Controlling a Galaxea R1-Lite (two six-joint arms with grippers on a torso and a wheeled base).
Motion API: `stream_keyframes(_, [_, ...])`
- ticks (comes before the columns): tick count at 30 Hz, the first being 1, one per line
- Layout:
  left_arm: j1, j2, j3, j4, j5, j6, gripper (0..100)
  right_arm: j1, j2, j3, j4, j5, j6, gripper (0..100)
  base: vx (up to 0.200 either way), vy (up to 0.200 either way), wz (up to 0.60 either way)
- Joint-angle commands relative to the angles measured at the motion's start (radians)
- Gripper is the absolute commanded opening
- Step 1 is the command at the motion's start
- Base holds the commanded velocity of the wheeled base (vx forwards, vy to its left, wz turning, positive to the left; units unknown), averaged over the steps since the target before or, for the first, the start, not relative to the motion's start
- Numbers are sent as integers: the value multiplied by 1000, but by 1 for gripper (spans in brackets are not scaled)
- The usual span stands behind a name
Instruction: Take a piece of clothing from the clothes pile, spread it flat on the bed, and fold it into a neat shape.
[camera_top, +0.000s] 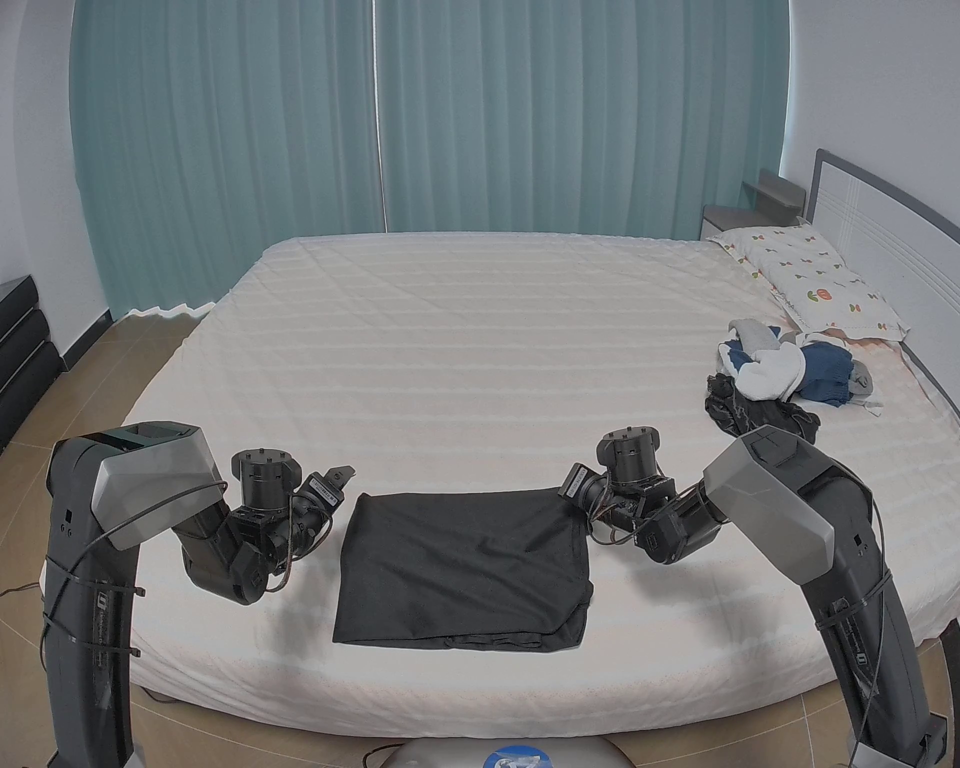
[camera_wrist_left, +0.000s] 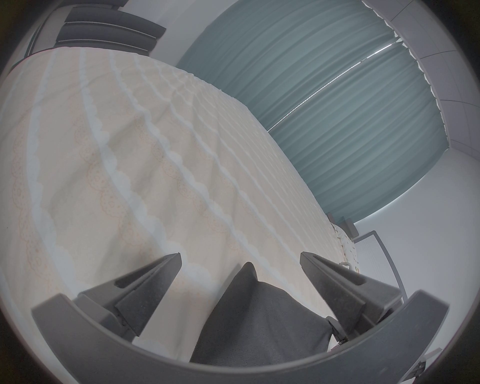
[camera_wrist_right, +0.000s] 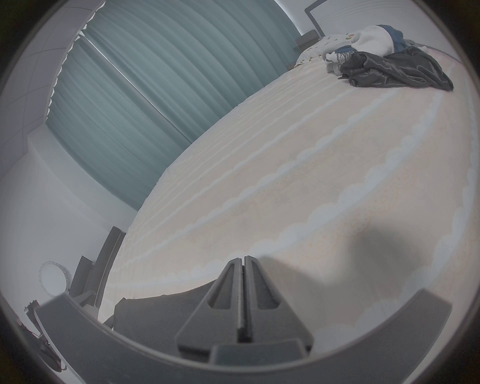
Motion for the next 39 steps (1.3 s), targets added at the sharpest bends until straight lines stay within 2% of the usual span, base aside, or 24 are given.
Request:
stream_keyframes(1, [0, 2, 2, 0, 0, 0, 100, -3, 14, -11, 0, 0, 1, 0, 0, 0, 0])
stream_keyframes(27, [0, 2, 0, 0, 0, 0, 100, -11, 37, -21, 2, 0, -1, 0, 0, 0, 0])
stream_keyframes(28, [0, 2, 0, 0, 2, 0, 100, -11, 35, -19, 0, 0, -1, 100, 0, 0, 0])
stream_keyframes(35, [0, 2, 2, 0, 0, 0, 100, -23, -1, 13, 0, -1, 2, 100, 0, 0, 0])
stream_keyframes(39, [0, -6, 11, 0, 0, -3, 100, -48, -98, 139, -12, -14, 4, 100, 0, 0, 0])
